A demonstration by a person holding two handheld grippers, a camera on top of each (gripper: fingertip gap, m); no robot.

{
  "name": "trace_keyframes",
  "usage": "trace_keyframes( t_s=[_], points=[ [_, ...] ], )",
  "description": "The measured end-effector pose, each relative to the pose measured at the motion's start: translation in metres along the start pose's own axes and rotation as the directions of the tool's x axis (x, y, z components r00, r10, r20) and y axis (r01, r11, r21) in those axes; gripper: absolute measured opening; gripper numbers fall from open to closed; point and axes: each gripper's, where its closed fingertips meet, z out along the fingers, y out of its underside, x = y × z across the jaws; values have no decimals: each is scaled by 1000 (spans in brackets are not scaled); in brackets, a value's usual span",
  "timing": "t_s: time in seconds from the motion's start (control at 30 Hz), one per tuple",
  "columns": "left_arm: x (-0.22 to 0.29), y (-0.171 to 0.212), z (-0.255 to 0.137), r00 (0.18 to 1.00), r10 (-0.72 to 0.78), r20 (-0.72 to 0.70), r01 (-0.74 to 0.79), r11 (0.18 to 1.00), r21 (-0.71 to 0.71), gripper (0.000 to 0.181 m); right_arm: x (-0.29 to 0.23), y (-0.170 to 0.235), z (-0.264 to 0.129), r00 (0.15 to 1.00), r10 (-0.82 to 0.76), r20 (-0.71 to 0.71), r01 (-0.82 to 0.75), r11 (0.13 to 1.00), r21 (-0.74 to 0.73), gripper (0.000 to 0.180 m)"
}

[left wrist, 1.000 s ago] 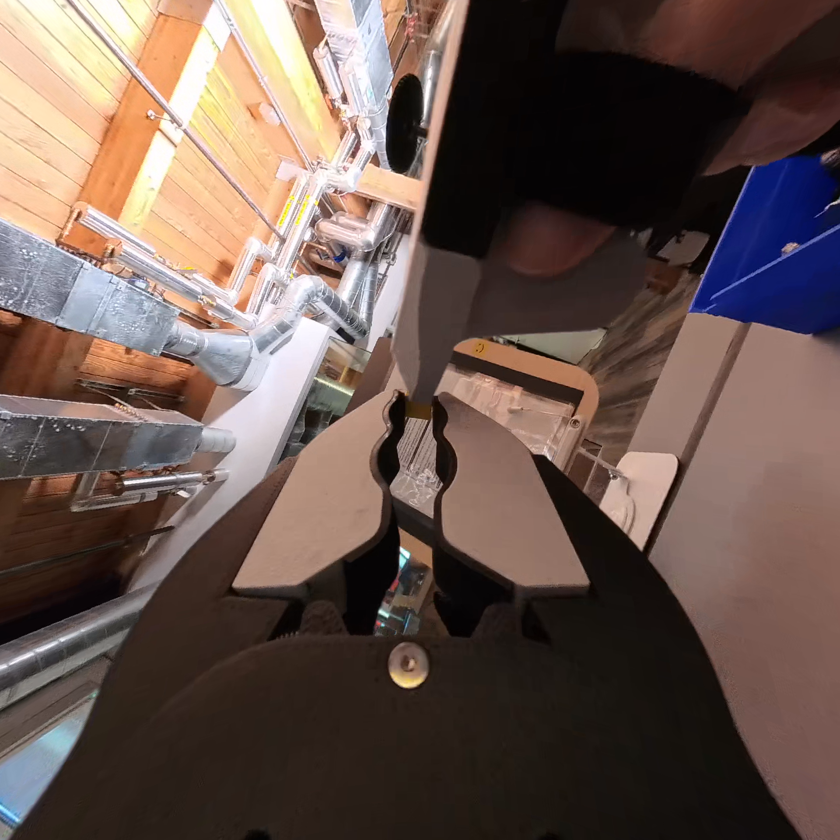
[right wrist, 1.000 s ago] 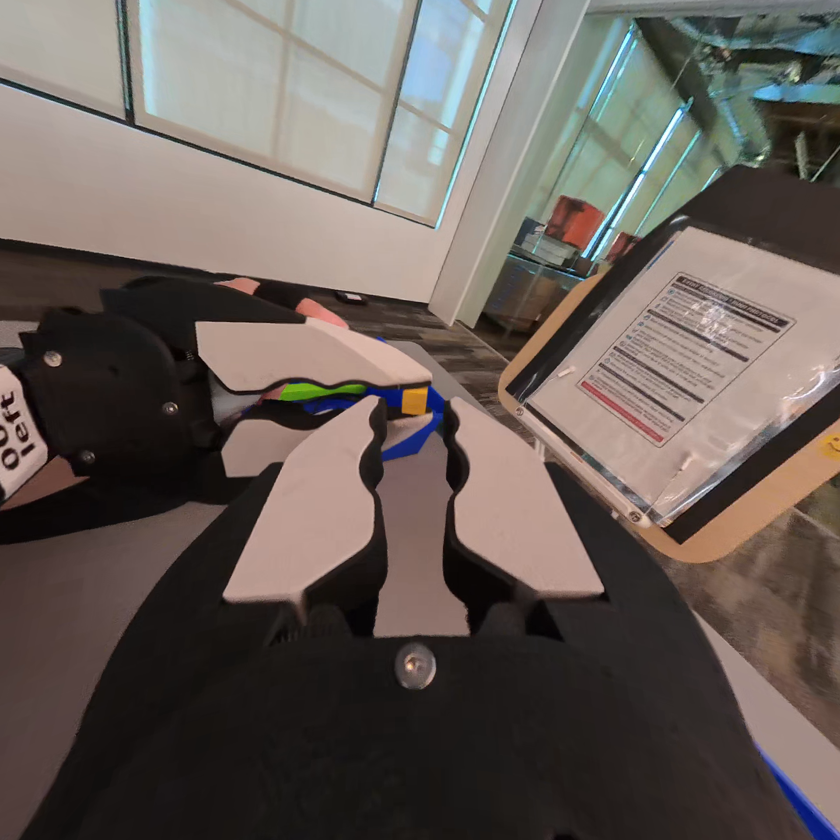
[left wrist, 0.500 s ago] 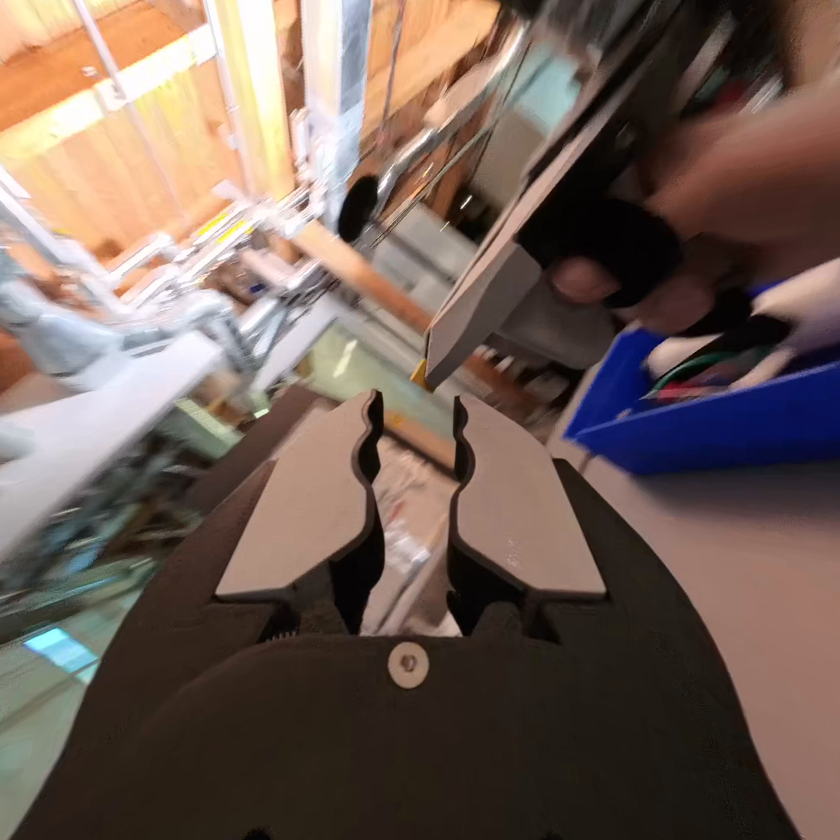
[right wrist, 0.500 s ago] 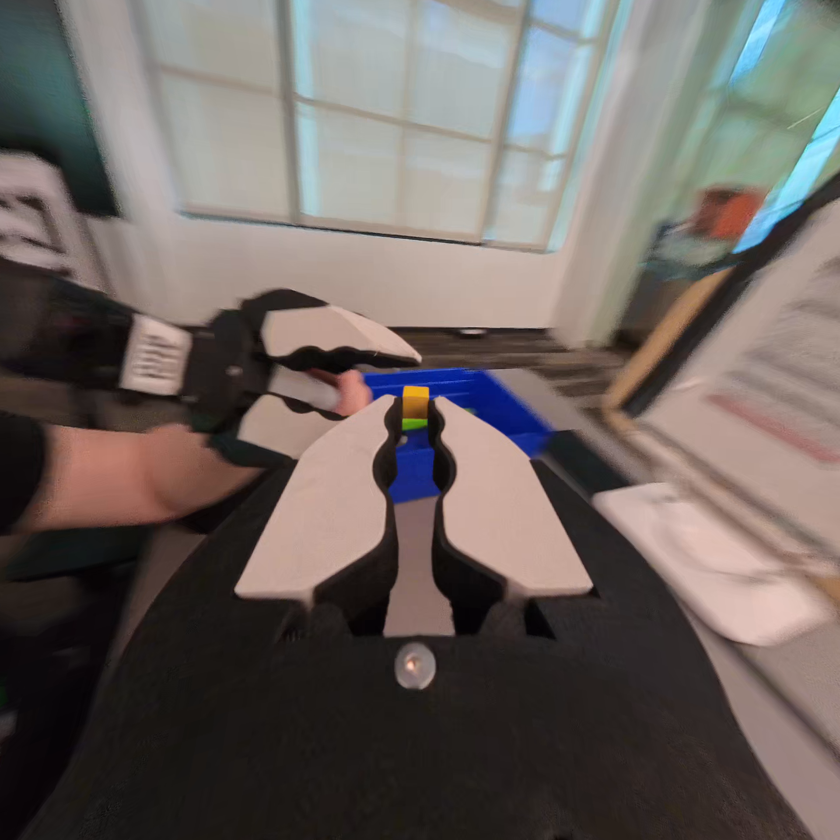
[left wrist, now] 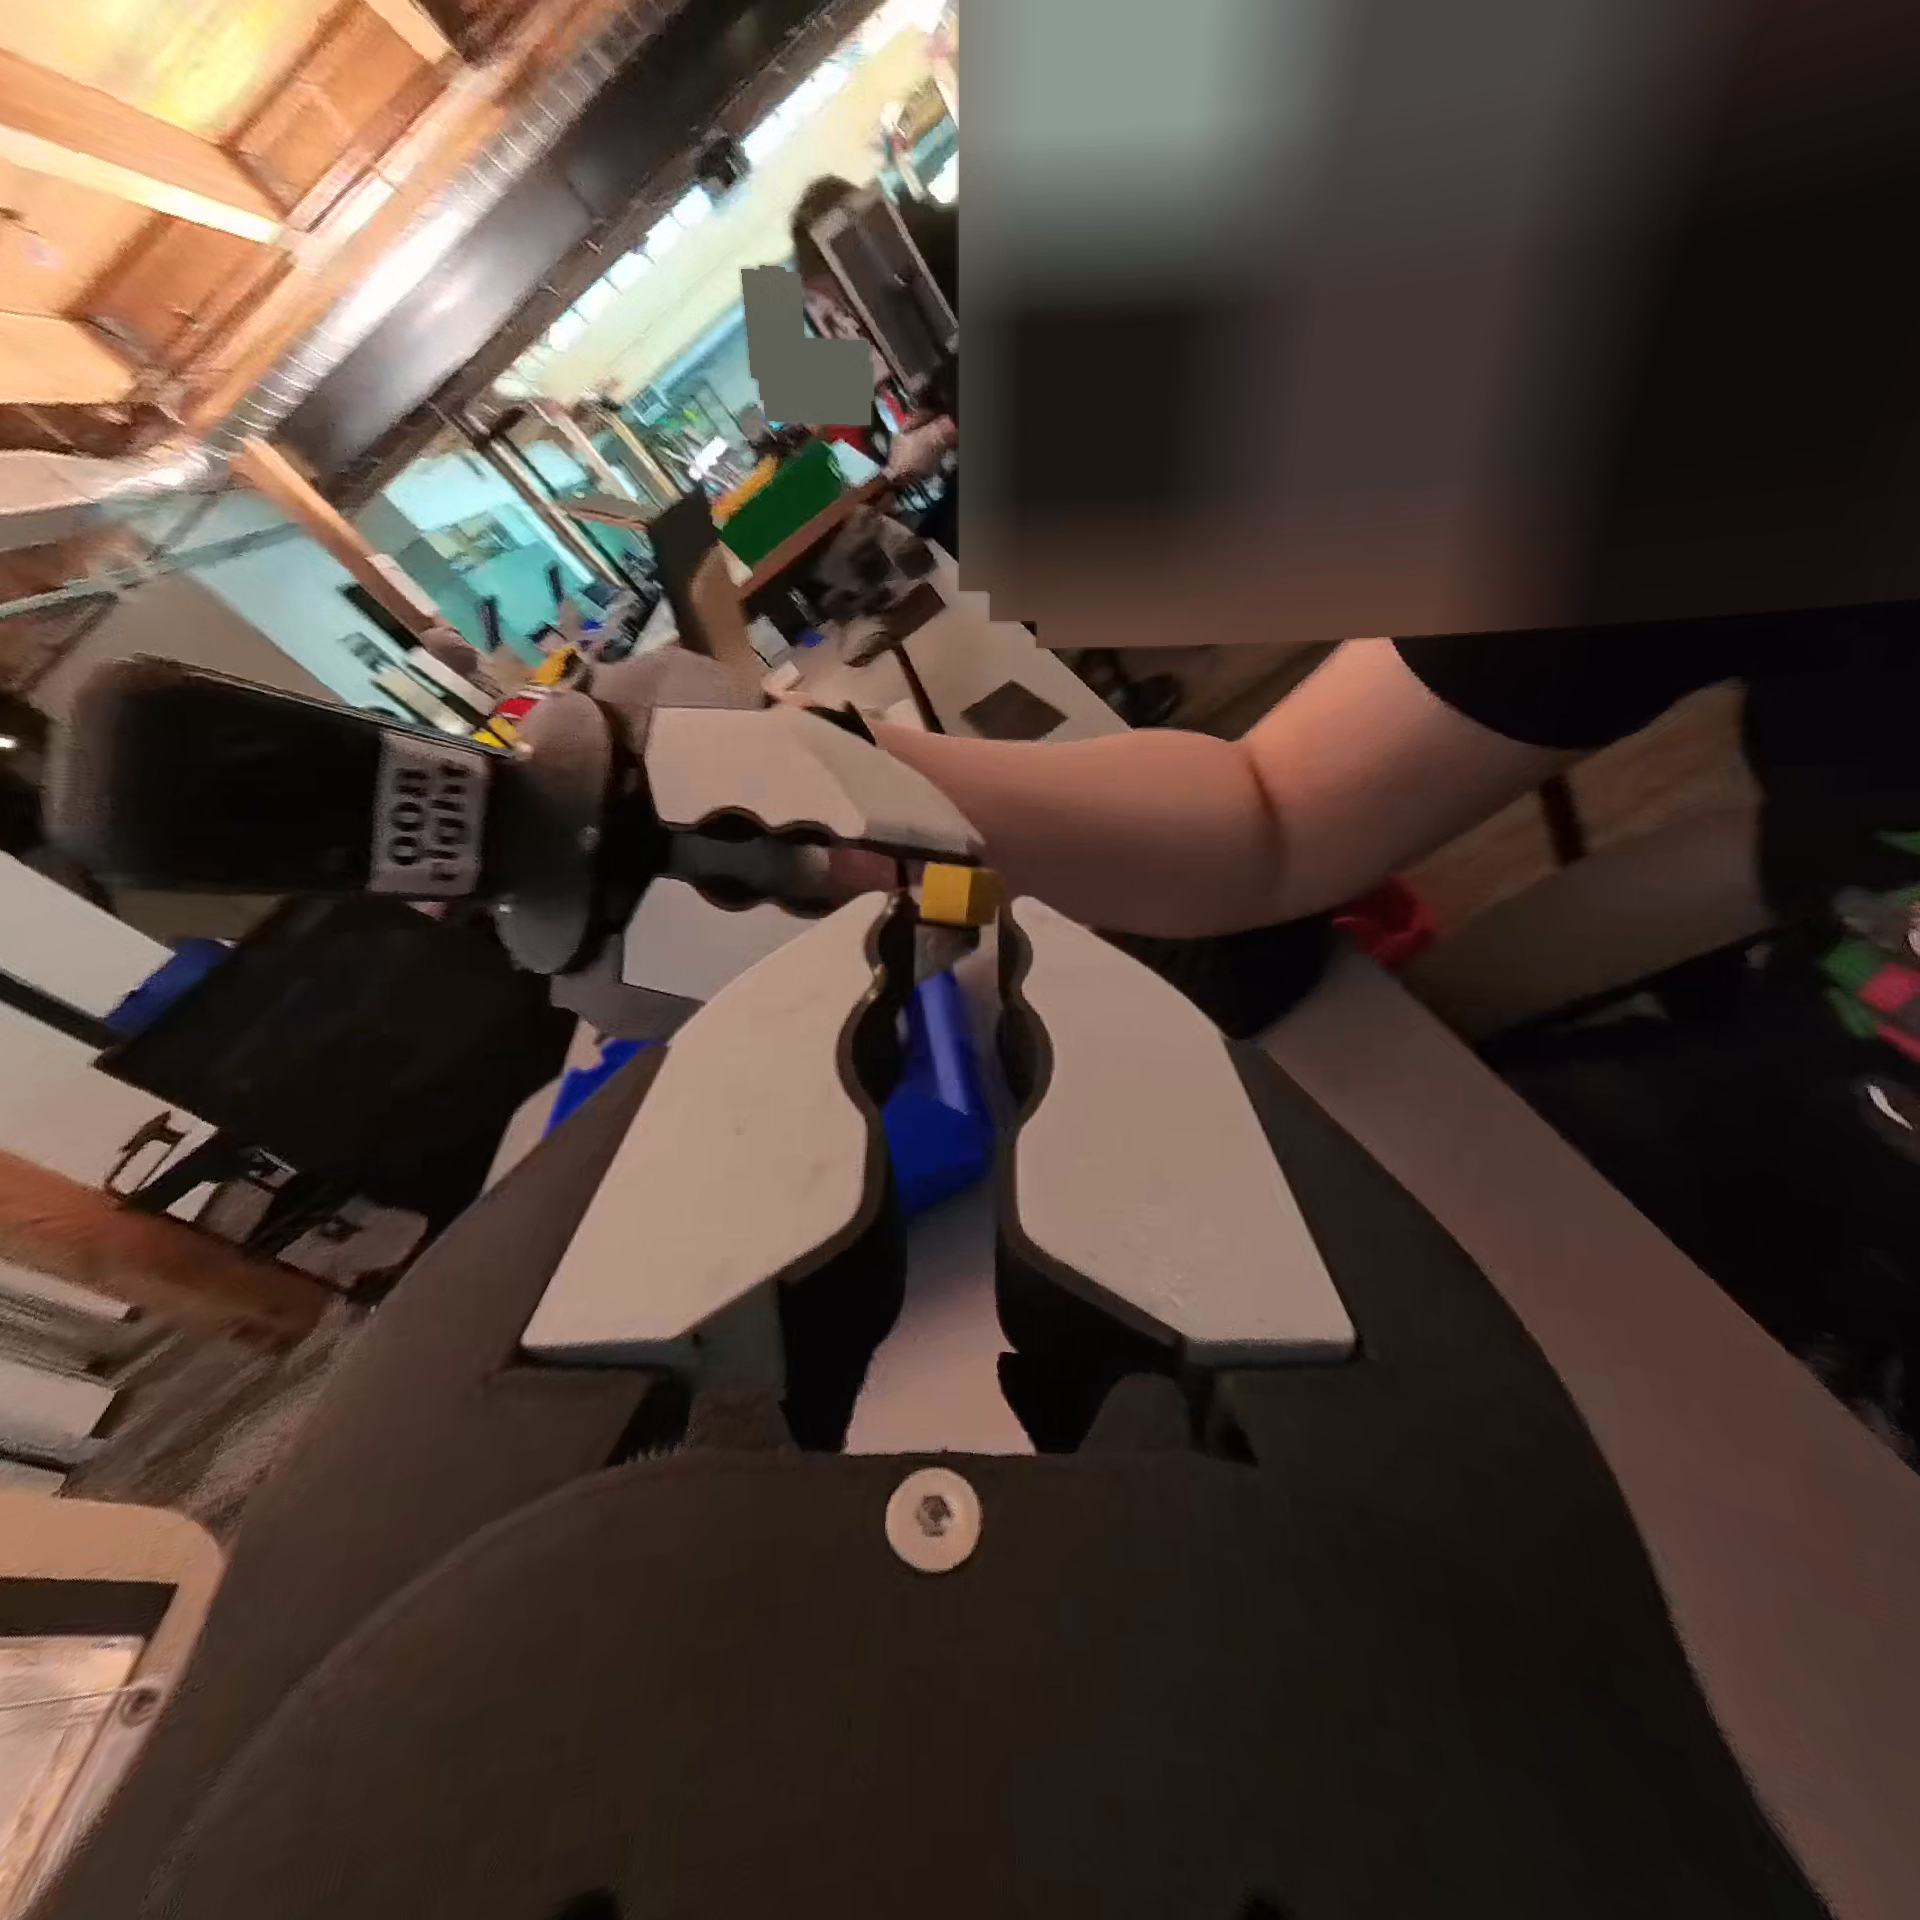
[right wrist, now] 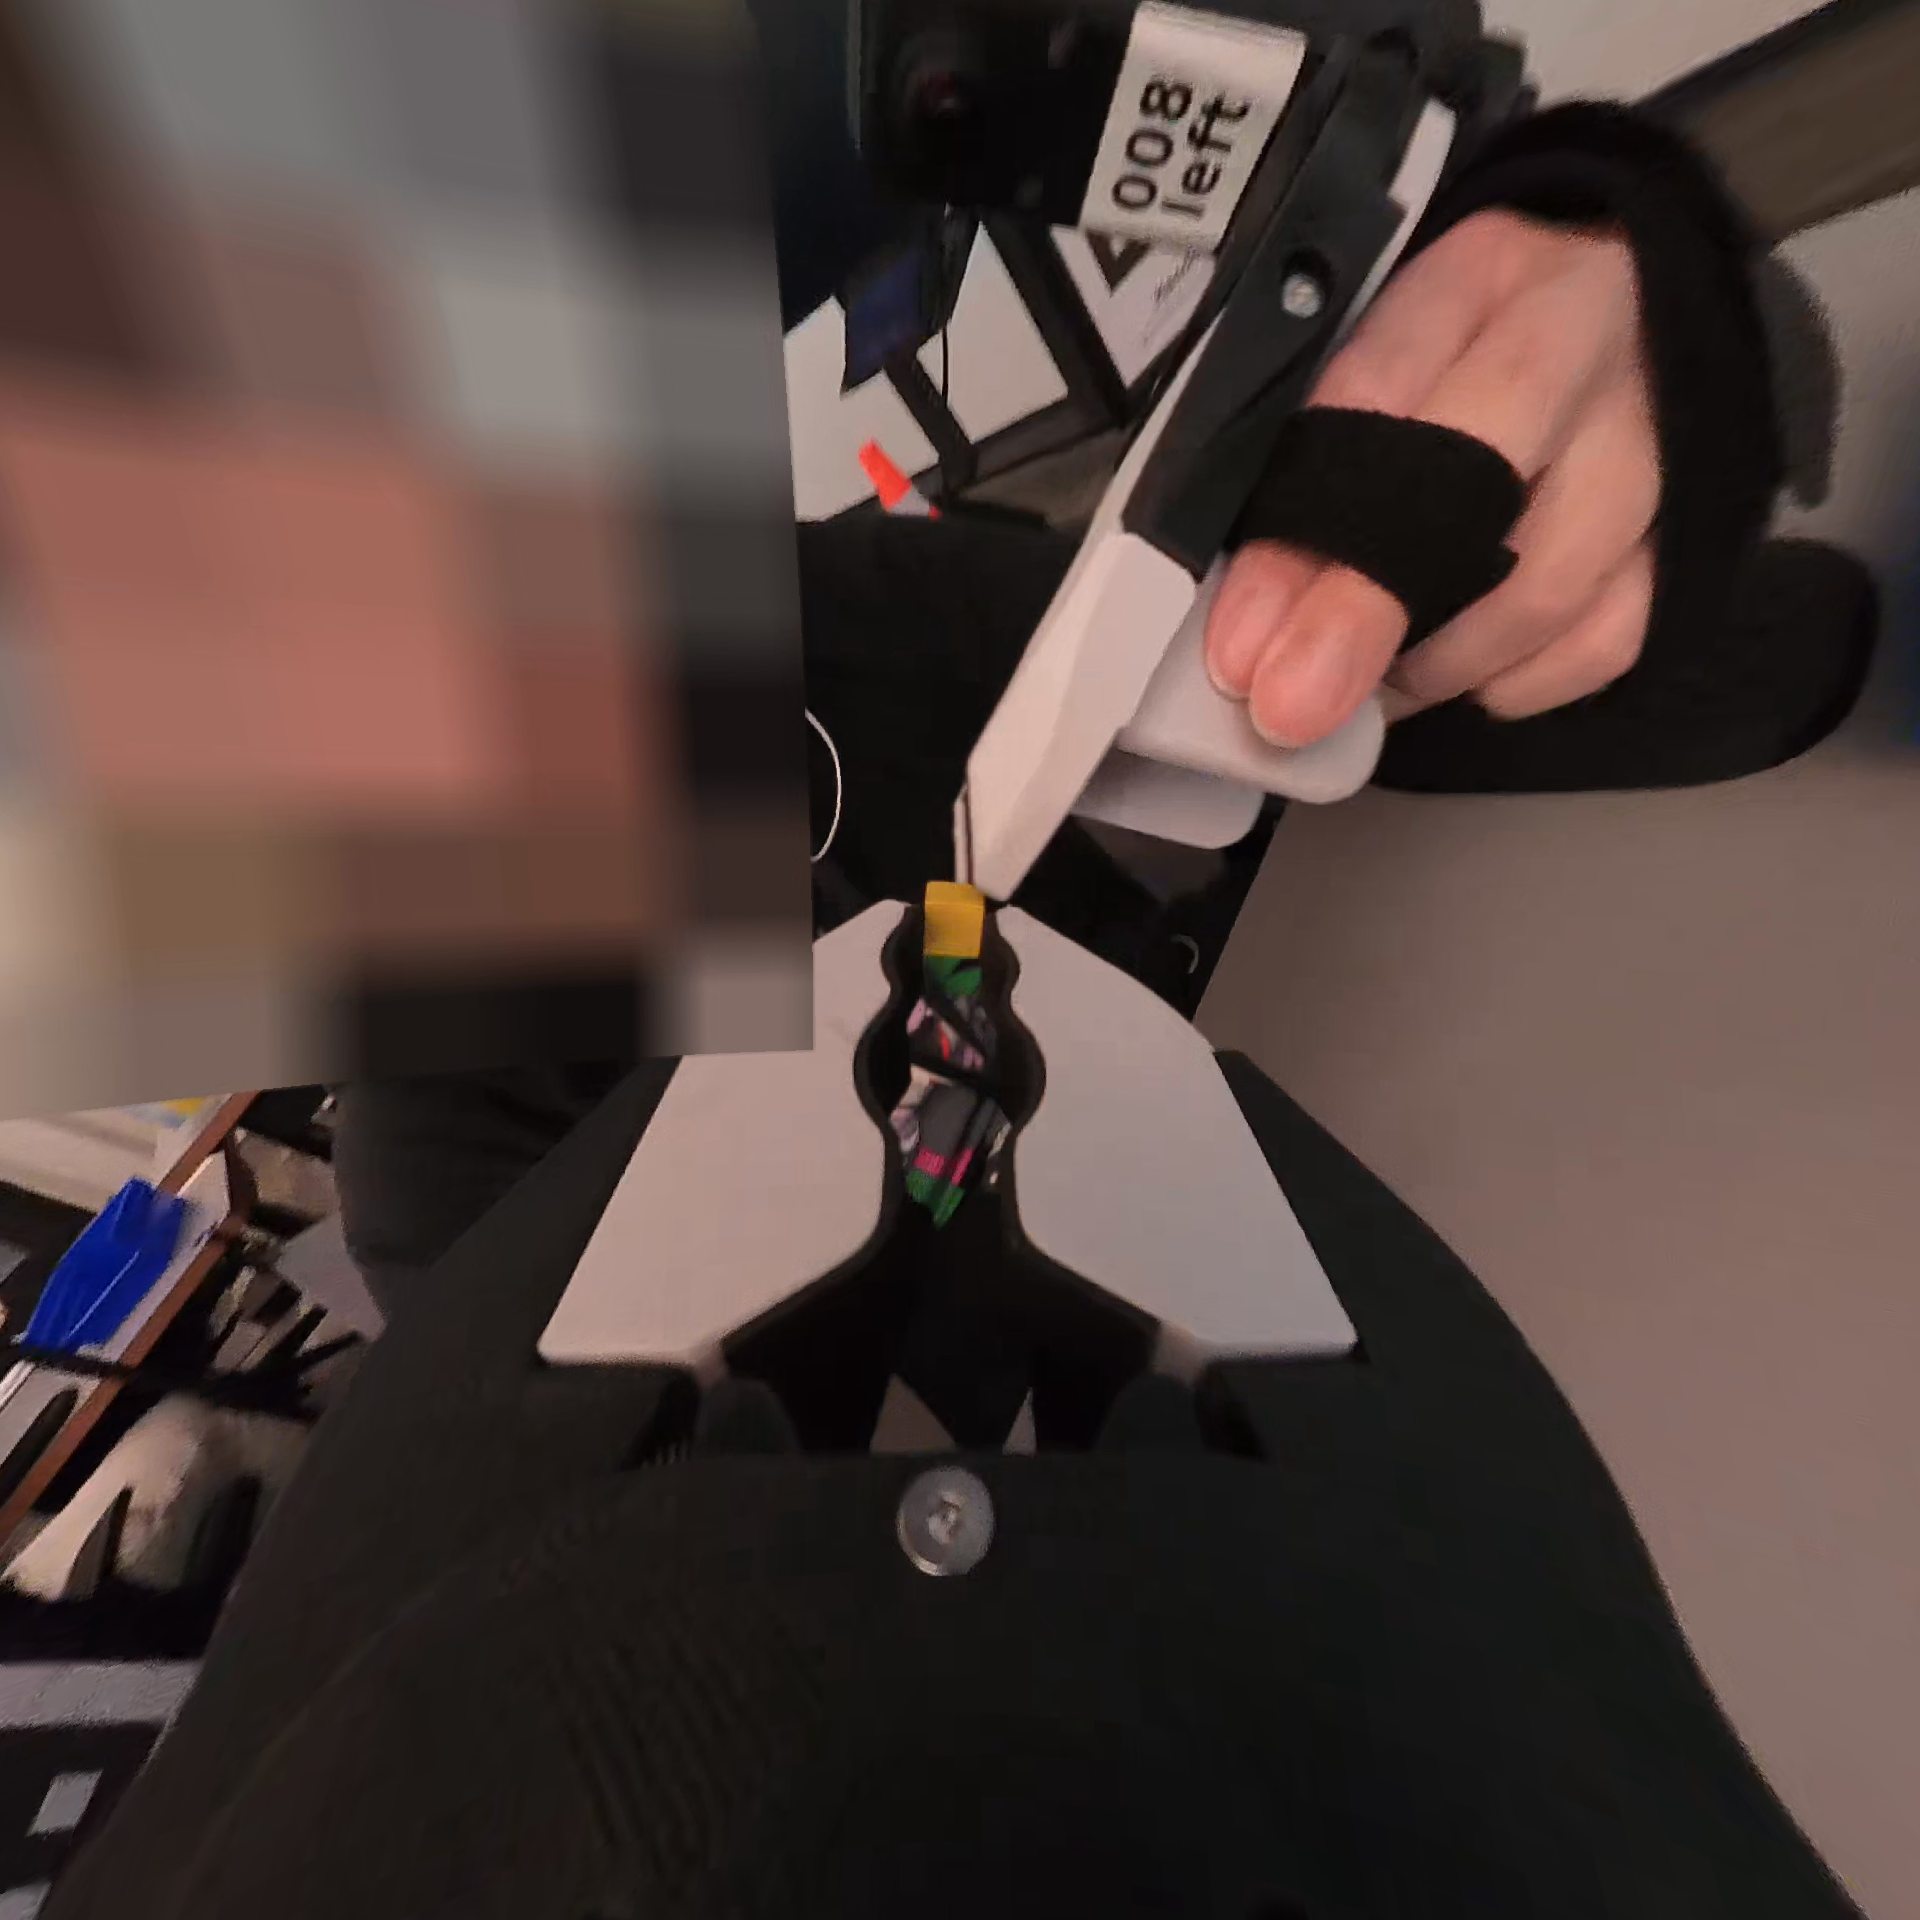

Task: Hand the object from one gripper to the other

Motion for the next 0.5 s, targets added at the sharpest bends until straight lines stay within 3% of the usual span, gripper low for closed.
trace_keyframes(
  t_s=[0.23,0.5],
  points=[
    [19,23,13,995,57,-86,-68,990,-126,17,17,30,9,995,63,-73,-74,981,-177,11],
    [16,39,15,985,159,-61,-169,954,-248,13,25,30,5,992,71,-105,-88,982,-170,11]
  ],
)
